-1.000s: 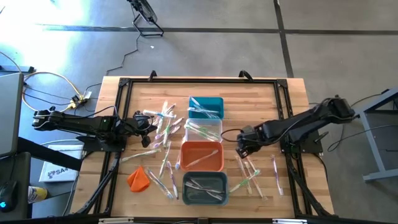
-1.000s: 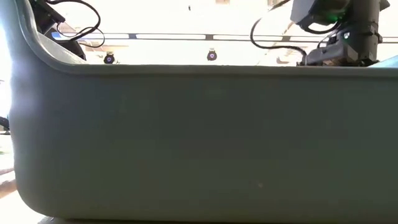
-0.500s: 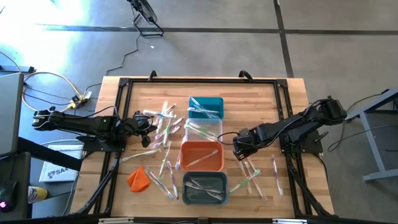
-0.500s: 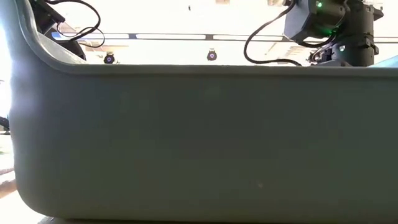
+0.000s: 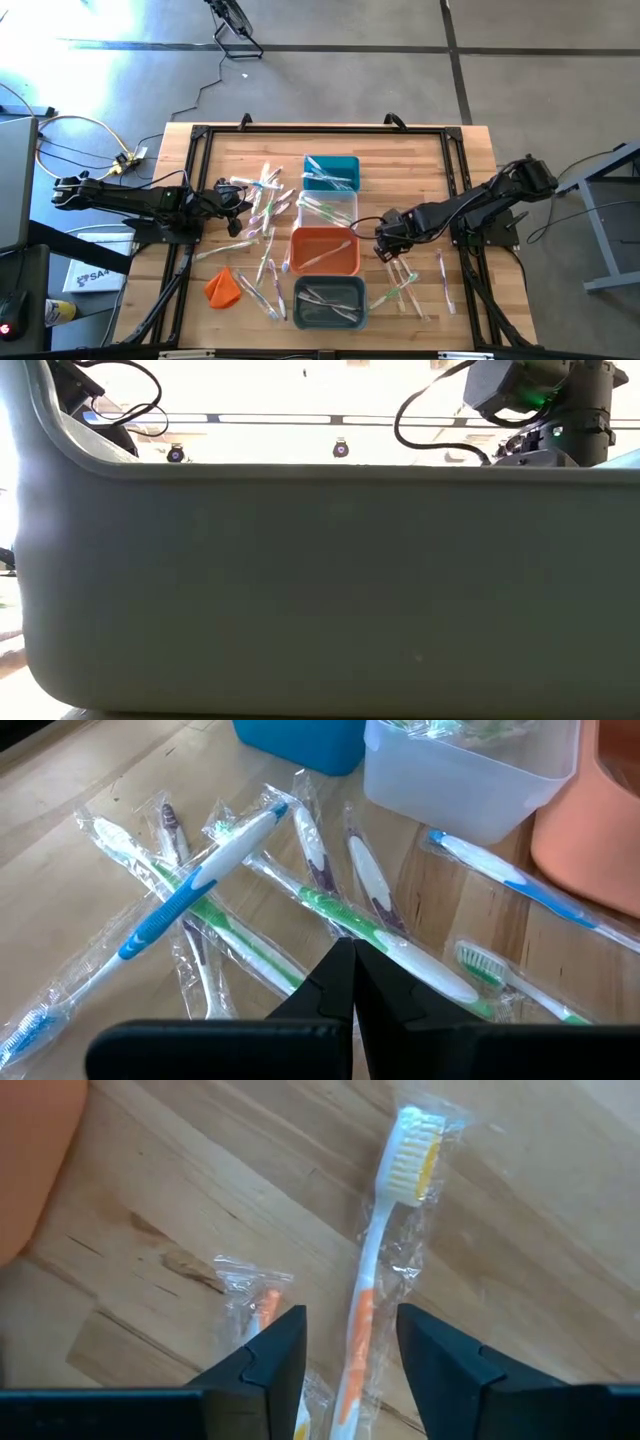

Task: Pick & Place Toothbrushes
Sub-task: Put the orange toothbrush into the orange bin

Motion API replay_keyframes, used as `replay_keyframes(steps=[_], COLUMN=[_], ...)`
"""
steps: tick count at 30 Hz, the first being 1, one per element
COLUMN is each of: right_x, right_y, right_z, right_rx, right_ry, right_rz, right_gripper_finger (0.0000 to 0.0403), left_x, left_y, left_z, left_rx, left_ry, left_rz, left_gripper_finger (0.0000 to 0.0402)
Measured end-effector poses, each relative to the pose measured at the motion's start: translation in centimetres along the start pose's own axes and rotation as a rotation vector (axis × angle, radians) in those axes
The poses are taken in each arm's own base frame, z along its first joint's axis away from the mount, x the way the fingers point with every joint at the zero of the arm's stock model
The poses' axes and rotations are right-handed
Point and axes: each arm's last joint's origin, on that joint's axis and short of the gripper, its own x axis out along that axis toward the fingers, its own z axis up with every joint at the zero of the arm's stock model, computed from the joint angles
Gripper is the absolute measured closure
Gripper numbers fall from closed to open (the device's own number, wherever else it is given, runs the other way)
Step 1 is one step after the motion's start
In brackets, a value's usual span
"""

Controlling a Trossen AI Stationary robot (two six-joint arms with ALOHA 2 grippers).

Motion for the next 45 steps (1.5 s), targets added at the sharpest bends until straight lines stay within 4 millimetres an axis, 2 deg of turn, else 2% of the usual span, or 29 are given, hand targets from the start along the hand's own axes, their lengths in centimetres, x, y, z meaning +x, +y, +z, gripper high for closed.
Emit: replay_keyframes(steps=[15,25,36,45], right_x=[1.3,1.3,3.2,3.2], right_y=[-1.2,-0.7,-0.5,-0.5], right_z=[-0.4,-0.3,-0.1,-0.1], right_rx=[0.057,0.055,0.066,0.075], right_ry=[0.004,-0.015,-0.023,-0.048], right_rz=[-0.023,0.016,-0.053,-0.058], right_gripper_finger=[0.0254,0.0254,0.0254,0.0254], left_x=[0.0,0.0,0.0,0.0], left_y=[0.0,0.0,0.0,0.0], left_z=[0.0,0.0,0.0,0.0], left_rx=[0.000,0.000,0.000,0.000], left_ry=[0.000,0.001,0.001,0.001], left_rz=[0.000,0.000,-0.001,0.000], left_gripper_finger=[0.0401,0.0401,0.0401,0.0401])
